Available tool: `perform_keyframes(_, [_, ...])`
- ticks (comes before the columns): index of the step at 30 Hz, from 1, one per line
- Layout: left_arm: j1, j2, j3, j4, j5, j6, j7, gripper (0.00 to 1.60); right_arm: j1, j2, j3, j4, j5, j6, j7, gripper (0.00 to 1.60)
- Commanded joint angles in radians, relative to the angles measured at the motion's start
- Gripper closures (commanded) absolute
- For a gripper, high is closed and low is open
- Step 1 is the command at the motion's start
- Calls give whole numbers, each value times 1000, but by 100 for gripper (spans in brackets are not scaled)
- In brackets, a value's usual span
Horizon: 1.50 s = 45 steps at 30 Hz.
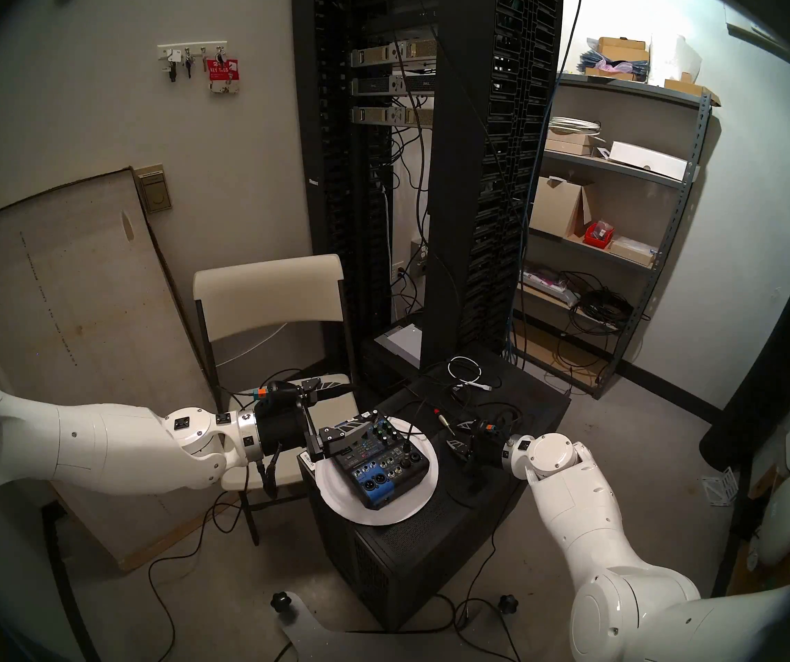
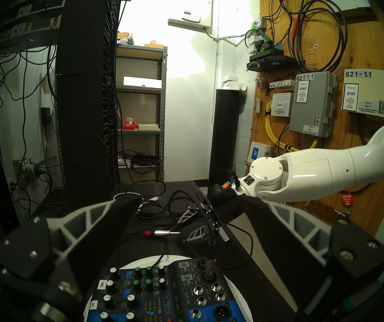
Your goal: Insert aux cable
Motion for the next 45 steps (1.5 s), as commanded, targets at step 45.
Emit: perform_keyframes(45, [-13,-1,-10,0,1,-5,0,0,52,1,-3,18,-10,-17,-27,65])
